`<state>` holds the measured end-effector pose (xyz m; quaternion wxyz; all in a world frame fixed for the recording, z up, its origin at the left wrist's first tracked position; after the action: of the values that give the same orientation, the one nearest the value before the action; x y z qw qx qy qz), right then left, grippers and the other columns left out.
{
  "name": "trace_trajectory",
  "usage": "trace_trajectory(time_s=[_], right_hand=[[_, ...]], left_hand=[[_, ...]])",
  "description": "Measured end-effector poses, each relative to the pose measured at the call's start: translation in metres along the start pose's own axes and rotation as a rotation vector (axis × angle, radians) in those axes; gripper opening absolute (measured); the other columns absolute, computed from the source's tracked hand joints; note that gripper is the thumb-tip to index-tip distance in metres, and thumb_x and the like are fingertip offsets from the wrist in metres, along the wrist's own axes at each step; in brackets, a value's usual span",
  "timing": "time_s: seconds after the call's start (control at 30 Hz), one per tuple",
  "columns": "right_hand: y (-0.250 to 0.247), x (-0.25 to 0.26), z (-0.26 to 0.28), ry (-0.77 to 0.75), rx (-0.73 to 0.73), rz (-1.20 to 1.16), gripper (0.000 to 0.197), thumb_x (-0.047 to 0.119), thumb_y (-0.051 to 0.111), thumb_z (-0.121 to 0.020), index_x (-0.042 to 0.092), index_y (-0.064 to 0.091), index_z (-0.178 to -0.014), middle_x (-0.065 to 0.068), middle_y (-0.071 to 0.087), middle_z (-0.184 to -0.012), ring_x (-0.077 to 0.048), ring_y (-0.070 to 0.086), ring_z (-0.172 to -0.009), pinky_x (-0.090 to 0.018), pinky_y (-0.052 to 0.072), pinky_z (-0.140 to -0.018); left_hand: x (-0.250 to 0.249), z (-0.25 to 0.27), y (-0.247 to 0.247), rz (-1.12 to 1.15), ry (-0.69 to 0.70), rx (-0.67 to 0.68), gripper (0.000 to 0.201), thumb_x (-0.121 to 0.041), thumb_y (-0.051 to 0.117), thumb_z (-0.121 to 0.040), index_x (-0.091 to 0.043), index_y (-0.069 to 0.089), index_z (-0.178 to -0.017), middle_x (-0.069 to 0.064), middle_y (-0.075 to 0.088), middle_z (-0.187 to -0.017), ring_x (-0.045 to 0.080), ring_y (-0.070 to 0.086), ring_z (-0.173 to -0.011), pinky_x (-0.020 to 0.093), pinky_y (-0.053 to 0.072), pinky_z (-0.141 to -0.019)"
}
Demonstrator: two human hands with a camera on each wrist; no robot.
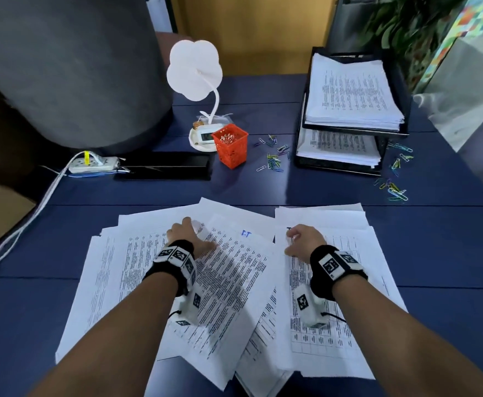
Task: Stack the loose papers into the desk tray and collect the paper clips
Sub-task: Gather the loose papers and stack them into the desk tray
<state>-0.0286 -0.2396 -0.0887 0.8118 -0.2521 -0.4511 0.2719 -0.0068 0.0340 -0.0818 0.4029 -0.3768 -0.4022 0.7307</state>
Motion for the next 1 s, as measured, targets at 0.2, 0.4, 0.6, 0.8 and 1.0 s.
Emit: trace_trajectory(time_s=[0.2,0.4,0.6,0.8,1.0], right_hand=[[0.001,0.005,0.004,0.003,-0.023,0.048,0.037,0.003,0.070,-0.075,0.013,0.061,-0.109,0.000,0.055,-0.102,-0.018,0.054,-0.080,-0.019,0.040,-0.060],[0.001,0.006,0.005,0.005,-0.032,0.056,0.038,0.004,0.072,-0.074,0.014,0.061,-0.109,0.002,0.054,-0.098,-0.018,0.054,-0.079,-0.017,0.038,-0.049],[0.000,0.006,0.004,0.021,-0.010,0.049,0.041,0.005,0.073,-0.074,0.015,0.060,-0.112,0.002,0.054,-0.098,-0.018,0.054,-0.080,-0.015,0.035,-0.047],[0.000,0.004,0.004,0.018,0.003,0.016,0.040,0.007,0.073,-0.075,0.015,0.059,-0.111,0.002,0.052,-0.101,-0.018,0.054,-0.082,-0.018,0.039,-0.051],[-0.002,0.002,0.004,0.043,0.019,-0.287,0.052,0.032,0.082,-0.070,0.016,0.056,-0.112,-0.005,0.059,-0.109,-0.021,0.062,-0.096,-0.026,0.044,-0.077]], left_hand=[[0.006,-0.002,-0.003,0.099,-0.030,0.046,0.103,-0.045,0.085,-0.062,-0.009,0.028,-0.140,0.015,0.043,-0.135,0.034,0.040,-0.128,0.046,0.040,-0.103],[0.008,-0.004,-0.009,0.084,-0.028,0.119,0.086,-0.049,0.083,-0.061,-0.016,0.044,-0.130,0.009,0.052,-0.128,0.029,0.050,-0.118,0.041,0.045,-0.099],[0.000,0.003,-0.012,0.380,-0.021,0.084,0.091,-0.022,0.085,-0.067,-0.013,0.029,-0.138,0.018,0.045,-0.133,0.034,0.051,-0.116,0.039,0.044,-0.093],[-0.006,0.007,-0.026,0.325,0.129,0.099,0.033,-0.024,0.077,-0.076,-0.007,0.057,-0.096,0.008,0.061,-0.096,0.026,0.056,-0.094,0.034,0.047,-0.086],[-0.001,0.005,-0.062,0.702,0.267,-0.096,0.027,-0.010,0.079,-0.074,-0.003,0.063,-0.095,0.013,0.067,-0.091,0.025,0.064,-0.080,0.030,0.054,-0.071]])
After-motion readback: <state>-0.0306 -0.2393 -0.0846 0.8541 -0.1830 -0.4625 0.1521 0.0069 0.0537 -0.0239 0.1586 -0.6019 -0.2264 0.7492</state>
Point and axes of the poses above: each hand's wrist, its own z-axis away from the middle knuckle, its own y-axis out of the palm, x = y × z, the point moved 1 cm from there along -z, towards the middle knuckle
